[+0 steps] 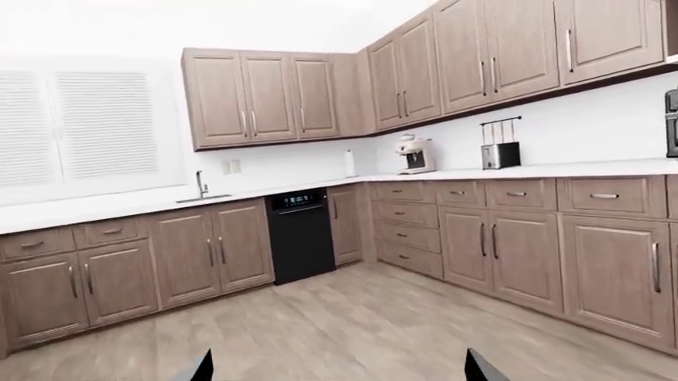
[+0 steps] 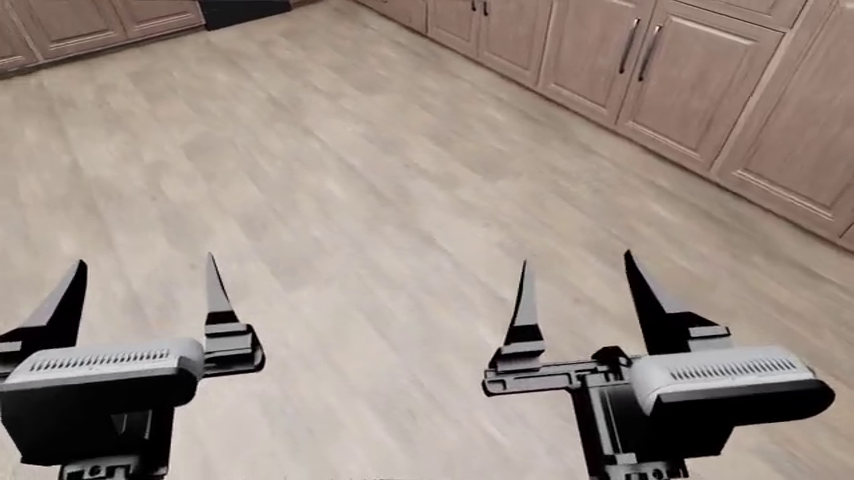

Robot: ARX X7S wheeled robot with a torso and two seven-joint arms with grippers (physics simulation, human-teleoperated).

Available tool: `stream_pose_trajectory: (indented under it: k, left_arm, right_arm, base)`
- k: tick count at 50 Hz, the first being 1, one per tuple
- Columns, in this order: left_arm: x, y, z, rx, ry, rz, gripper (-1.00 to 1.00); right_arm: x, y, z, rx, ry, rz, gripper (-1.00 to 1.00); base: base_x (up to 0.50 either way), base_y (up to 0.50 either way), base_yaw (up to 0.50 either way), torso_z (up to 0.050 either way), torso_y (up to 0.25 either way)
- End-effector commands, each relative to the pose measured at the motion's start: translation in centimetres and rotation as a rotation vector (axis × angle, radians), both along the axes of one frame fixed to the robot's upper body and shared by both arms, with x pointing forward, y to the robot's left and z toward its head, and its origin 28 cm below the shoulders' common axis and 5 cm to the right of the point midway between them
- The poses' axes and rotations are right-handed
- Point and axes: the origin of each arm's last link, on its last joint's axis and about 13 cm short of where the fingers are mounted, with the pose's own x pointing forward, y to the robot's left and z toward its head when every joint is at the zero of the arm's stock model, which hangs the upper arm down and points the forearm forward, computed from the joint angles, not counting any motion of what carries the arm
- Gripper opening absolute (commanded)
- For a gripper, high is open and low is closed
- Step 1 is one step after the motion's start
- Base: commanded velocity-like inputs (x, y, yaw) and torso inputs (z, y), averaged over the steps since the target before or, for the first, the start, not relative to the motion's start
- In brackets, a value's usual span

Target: Pick the pork chop from the counter and place it in the cabinet.

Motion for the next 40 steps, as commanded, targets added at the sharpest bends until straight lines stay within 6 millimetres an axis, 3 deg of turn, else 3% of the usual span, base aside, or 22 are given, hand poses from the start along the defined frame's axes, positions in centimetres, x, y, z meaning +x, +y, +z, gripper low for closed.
stream_pose_trajectory:
  k: [1, 40]
  left_arm:
    - [-0.88, -0.11, 0.27, -0.002, -0.012, -0.005, 1.00]
    - [-1.32, 0.08, -0.12, -0.004, -0.008, -0.002, 1.00]
  right_arm:
    - [-0.93, -0.15, 0.21, 0.004, -0.009, -0.004, 1.00]
    - [-1.54, -0.34, -0.21, 0.012, -0.005, -0.019, 1.00]
  base:
    - [0.00, 0.00, 0.50, 0.000, 0.000]
    - [0.00, 0.00, 0.50, 0.000, 0.000]
